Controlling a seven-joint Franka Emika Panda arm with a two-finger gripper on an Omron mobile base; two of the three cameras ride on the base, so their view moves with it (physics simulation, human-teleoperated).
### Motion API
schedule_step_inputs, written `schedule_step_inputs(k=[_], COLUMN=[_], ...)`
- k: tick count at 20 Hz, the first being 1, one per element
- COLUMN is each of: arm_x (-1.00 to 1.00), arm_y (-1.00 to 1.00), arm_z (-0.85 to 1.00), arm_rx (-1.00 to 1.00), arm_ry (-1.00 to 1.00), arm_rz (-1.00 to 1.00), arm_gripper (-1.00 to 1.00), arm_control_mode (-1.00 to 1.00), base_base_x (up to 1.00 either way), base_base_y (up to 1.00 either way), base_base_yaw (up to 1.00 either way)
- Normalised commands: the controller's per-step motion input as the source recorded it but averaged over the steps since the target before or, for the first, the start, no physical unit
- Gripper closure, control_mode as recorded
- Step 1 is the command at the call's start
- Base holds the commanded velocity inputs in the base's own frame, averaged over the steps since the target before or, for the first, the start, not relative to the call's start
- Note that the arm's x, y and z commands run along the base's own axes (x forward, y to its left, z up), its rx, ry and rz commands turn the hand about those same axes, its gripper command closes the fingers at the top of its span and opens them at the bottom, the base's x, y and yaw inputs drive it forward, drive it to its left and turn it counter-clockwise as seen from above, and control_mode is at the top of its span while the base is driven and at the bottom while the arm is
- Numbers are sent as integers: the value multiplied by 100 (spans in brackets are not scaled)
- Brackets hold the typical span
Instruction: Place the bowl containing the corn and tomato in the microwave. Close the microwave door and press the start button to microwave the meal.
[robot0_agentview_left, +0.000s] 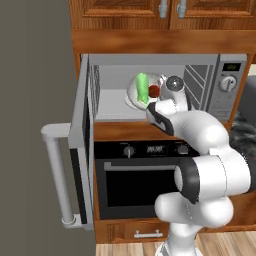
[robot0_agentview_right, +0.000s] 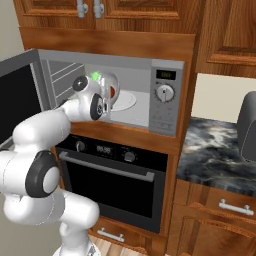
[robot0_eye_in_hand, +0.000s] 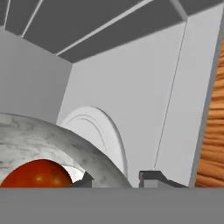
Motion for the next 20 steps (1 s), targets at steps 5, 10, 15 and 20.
schedule_step_inputs(k=[5, 10, 15, 20], arm_x=[0, 7, 26, 24], arm_y=[0, 8, 7, 0], arm_z=[4, 21, 8, 0], arm_rx=[13, 19, 7, 0], arm_ry=[-4, 0, 3, 1], arm_rz=[-26, -18, -5, 0], arm_gripper=[100, 100, 100, -100], arm_control_mode=[-100, -100, -100, -100], base_base_x=[0, 0, 0, 0], base_base_y=[0, 0, 0, 0], base_base_yaw=[0, 0, 0, 0])
